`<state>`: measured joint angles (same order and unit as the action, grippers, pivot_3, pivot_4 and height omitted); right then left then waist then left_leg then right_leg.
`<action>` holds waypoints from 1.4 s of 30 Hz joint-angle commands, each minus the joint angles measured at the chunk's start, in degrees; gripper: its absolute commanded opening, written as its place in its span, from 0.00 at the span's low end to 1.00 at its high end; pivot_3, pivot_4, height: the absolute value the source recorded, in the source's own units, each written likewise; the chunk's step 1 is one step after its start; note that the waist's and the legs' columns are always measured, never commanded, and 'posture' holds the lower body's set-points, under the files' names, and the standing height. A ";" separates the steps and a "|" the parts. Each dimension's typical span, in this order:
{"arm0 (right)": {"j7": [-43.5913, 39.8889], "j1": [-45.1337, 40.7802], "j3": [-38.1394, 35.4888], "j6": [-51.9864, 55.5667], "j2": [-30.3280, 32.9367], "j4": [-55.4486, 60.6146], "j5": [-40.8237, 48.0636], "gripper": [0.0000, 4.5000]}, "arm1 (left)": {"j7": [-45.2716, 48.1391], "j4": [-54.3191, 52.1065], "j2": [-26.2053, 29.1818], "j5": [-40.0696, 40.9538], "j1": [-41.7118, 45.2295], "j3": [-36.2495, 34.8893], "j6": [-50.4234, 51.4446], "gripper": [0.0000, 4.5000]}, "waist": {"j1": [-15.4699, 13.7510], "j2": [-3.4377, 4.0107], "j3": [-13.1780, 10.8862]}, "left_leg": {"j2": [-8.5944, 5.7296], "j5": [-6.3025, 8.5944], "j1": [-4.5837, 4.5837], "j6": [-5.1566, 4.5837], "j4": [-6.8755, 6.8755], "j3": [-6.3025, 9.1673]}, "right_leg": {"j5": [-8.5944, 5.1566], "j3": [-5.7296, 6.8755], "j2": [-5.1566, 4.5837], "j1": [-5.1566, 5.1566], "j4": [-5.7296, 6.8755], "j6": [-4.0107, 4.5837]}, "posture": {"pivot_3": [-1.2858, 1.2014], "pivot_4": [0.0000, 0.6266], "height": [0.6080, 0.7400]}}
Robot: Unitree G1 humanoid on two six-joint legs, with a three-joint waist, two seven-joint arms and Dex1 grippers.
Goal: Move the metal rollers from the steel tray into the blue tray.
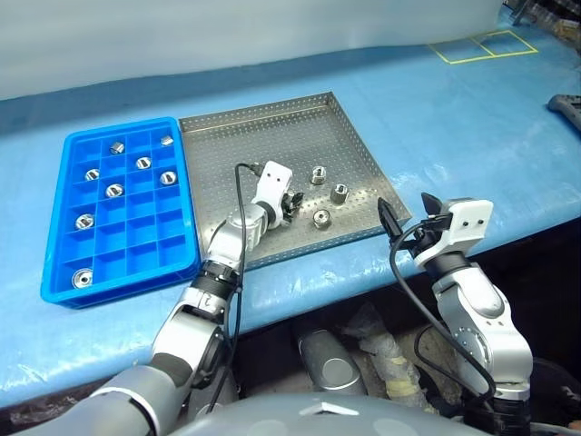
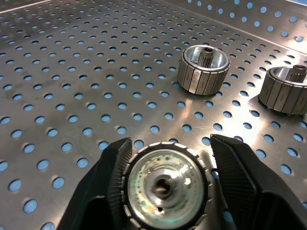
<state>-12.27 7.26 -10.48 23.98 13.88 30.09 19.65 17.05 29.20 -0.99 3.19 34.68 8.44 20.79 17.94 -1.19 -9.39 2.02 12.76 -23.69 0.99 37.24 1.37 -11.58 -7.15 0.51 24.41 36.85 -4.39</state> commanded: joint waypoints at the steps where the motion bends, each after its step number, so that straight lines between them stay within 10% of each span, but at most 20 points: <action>1: -0.03 -0.69 0.06 -0.57 -0.01 2.56 0.55 1.00 | -1.45 -5.62 -0.02 0.35 -1.47 -1.36 0.44 0.39 | -0.05 0.00 0.00 | 0.00 0.00 0.00 0.00 -0.02 0.00 | 0.00 0.00 0.00 0.01 0.00 -0.01 | 0.40 0.24 1.00; 19: -5.27 -9.74 6.19 -0.85 0.70 -6.11 -0.50 1.00 | -44.69 -30.69 -2.39 -10.30 -10.59 -21.38 2.20 0.39 | -7.03 -0.04 -0.03 | -0.06 -0.01 -0.08 0.00 -0.06 0.11 | 0.03 0.04 -0.02 0.07 0.01 -0.08 | 0.48 0.24 1.00; 40: -6.52 -10.31 7.37 -1.09 1.59 -7.68 -2.10 1.00 | -48.10 -35.89 -6.45 -10.89 -18.02 -20.59 7.29 0.39 | -11.14 -0.07 -0.04 | -0.13 -0.01 -0.07 0.01 0.08 0.10 | 0.03 0.06 -0.09 0.03 0.05 -0.12 | 0.48 0.24 1.00; 42: -6.58 -10.19 7.18 -0.95 1.62 -7.47 -2.11 1.00 | -46.03 -36.05 -5.34 -10.92 -18.24 -18.91 6.28 0.55 | -11.14 -0.07 -0.04 | -0.13 -0.01 -0.07 0.01 0.09 0.10 | 0.03 0.05 -0.08 0.03 0.05 -0.12 | 0.48 0.24 1.00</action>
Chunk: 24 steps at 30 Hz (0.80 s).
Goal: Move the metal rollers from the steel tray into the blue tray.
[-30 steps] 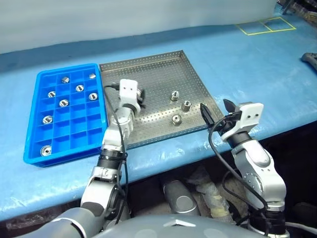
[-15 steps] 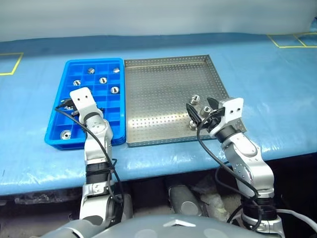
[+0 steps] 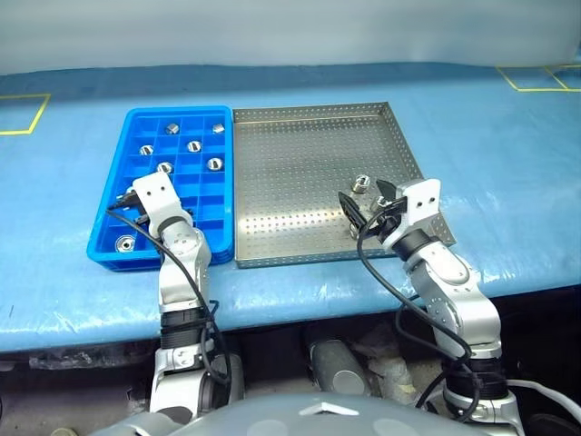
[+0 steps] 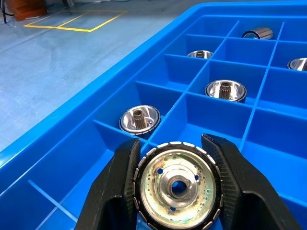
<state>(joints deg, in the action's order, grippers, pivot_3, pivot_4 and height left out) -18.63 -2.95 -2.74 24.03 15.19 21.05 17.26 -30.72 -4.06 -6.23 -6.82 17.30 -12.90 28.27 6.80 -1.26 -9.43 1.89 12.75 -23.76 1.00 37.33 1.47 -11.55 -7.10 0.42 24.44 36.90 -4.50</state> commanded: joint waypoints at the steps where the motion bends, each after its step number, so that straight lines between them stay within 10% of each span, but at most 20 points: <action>1: -0.26 0.05 -0.66 -0.93 0.31 1.67 0.31 1.00 | 2.97 -2.86 0.49 -0.76 -0.93 3.17 -1.94 0.60 | -0.01 0.00 0.00 | 0.00 0.00 0.00 0.00 0.00 0.00 | 0.00 0.00 0.00 0.00 0.00 0.00 | 0.48 0.24 1.00; 7: -0.34 -0.18 -1.73 3.70 1.28 2.50 2.27 1.00 | 21.33 -4.82 6.34 6.74 -1.85 7.17 -13.09 0.99 | -0.01 0.01 0.01 | -0.01 0.00 -0.03 0.00 0.00 -0.03 | 0.00 -0.01 -0.03 0.01 -0.02 0.02 | 0.48 0.24 1.00; 24: -1.60 -8.19 -1.54 32.78 9.64 -1.82 6.60 1.00 | 50.79 -12.00 19.11 15.46 -8.06 15.57 -16.58 0.99 | -0.18 0.04 0.02 | 0.10 0.00 0.05 -0.01 0.04 -0.10 | -0.06 -0.03 0.05 0.00 0.05 0.13 | 0.51 0.24 1.00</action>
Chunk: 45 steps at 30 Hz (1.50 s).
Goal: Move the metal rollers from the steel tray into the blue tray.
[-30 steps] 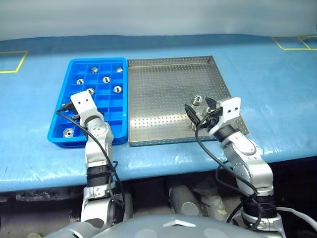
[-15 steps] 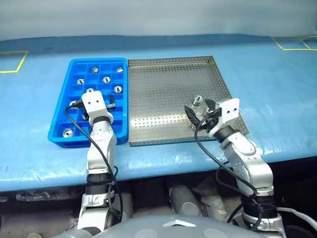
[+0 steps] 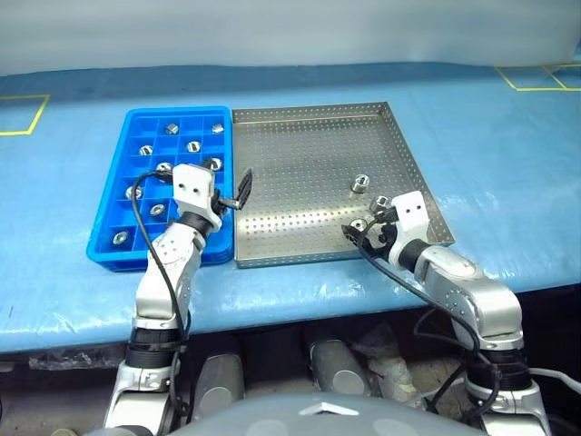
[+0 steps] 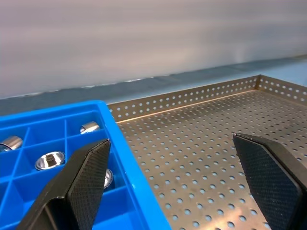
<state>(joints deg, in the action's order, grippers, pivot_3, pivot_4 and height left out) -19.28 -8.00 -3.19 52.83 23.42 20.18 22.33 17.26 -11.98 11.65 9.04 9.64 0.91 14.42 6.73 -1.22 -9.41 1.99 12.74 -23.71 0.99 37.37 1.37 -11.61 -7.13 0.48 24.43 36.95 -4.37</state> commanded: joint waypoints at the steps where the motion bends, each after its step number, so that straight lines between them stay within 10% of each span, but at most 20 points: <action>1: -1.25 -3.90 -1.20 4.96 1.68 -1.45 1.87 1.00 | 3.21 -4.29 1.40 -0.35 -0.61 2.16 -2.98 0.99 | -0.17 0.00 0.00 | 0.00 0.00 0.01 0.00 0.01 0.00 | -0.03 0.00 -0.01 -0.02 0.00 0.05 | 0.51 0.24 1.00; 8: -7.41 -12.13 3.73 12.25 7.64 -8.97 2.32 1.00 | 7.08 -6.99 2.46 -0.40 -3.25 6.46 -5.38 0.99 | -1.60 0.00 0.00 | -0.02 0.00 -0.02 -0.01 0.04 -0.02 | -0.06 -0.01 -0.03 -0.03 -0.05 0.11 | 0.53 0.24 1.00; 18: -16.13 -17.28 12.44 11.02 16.39 -12.33 -0.10 0.41 | 6.24 -8.32 2.59 -1.05 -4.15 6.21 -6.45 1.00 | -3.21 0.00 0.00 | -0.01 0.00 -0.01 -0.02 0.05 -0.02 | -0.07 0.01 -0.02 -0.05 -0.06 0.13 | 0.54 0.24 1.00; 29: -9.72 -24.36 4.15 -4.60 -3.61 -10.64 2.88 0.41 | -0.95 -13.28 0.20 -1.01 -8.86 0.74 -3.49 1.00 | -3.89 0.01 -0.02 | 0.07 0.00 -0.02 -0.02 0.04 0.06 | 0.06 0.08 0.05 -0.02 -0.02 -0.09 | 0.58 0.24 1.00; 45: -1.97 -40.03 10.03 -32.43 -24.17 -43.53 -11.26 0.41 | -16.00 -19.97 -7.49 -4.20 -19.15 -5.55 -2.96 1.00 | -11.11 0.01 -0.02 | 0.08 0.00 -0.05 0.00 -0.26 0.05 | 0.17 0.22 0.03 0.14 -0.09 0.38 | 0.68 0.24 1.00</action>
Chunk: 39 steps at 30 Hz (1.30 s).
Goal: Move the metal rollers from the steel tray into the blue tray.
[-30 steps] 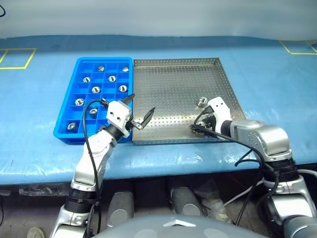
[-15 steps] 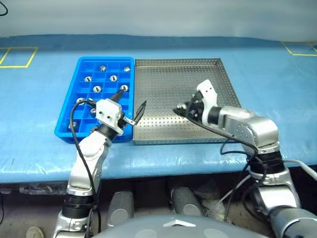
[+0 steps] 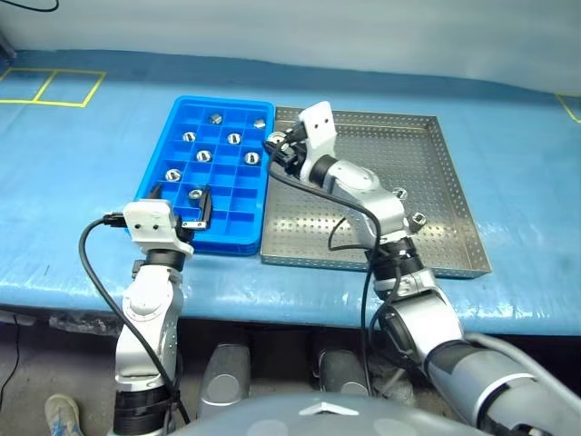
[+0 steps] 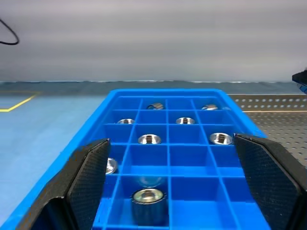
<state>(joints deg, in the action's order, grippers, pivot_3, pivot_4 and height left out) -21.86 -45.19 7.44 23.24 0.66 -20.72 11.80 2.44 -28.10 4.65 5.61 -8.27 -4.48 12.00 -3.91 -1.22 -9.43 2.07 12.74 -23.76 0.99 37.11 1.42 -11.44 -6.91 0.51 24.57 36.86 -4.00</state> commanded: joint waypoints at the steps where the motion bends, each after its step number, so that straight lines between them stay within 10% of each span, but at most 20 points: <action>1: 0.87 -3.51 -0.94 -3.42 -1.99 -4.17 -0.88 0.41 | -1.51 -4.30 -0.66 -1.13 -1.87 -0.04 -0.42 1.00 | -1.06 0.00 0.00 | 0.00 0.00 -0.01 0.00 0.00 0.01 | -0.03 0.02 0.00 0.01 0.00 0.05 | 0.68 0.24 1.00; 18: 5.22 -12.03 -1.55 -9.42 -5.42 -27.32 -7.66 0.41 | -6.27 -9.40 -3.53 -4.15 -10.11 -0.03 -0.78 1.00 | -10.95 0.01 -0.01 | 0.06 0.04 -0.08 0.09 -0.15 0.01 | -0.48 0.19 0.02 0.21 -0.02 0.26 | 0.76 0.24 1.00; 26: 7.46 -10.82 -1.15 -14.34 -2.97 -28.47 -11.78 0.99 | -5.55 -8.18 -2.95 -3.77 -7.94 0.69 -0.52 1.00 | -16.33 0.01 0.00 | 0.09 0.06 -0.75 0.31 -0.06 -0.04 | -0.47 0.25 0.02 0.92 0.01 0.26 | 0.74 0.24 1.00; 39: 3.06 -4.29 -5.57 -1.49 1.22 -14.07 -6.06 0.99 | -2.70 -4.50 -2.09 -2.86 -2.38 1.84 0.54 1.00 | -18.57 0.04 0.01 | 0.20 0.10 -0.91 0.45 -0.05 -0.05 | -0.43 0.41 0.05 1.04 -0.05 0.33 | 0.69 0.24 1.00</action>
<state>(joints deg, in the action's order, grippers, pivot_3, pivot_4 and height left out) -18.38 -48.92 3.78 19.07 2.50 -38.88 3.17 -0.85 -31.71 2.42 2.56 -11.19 -3.00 12.51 -22.49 -1.18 -9.42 2.32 12.85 -24.67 1.45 37.07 1.37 -11.84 -6.47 0.59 25.61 36.82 -3.62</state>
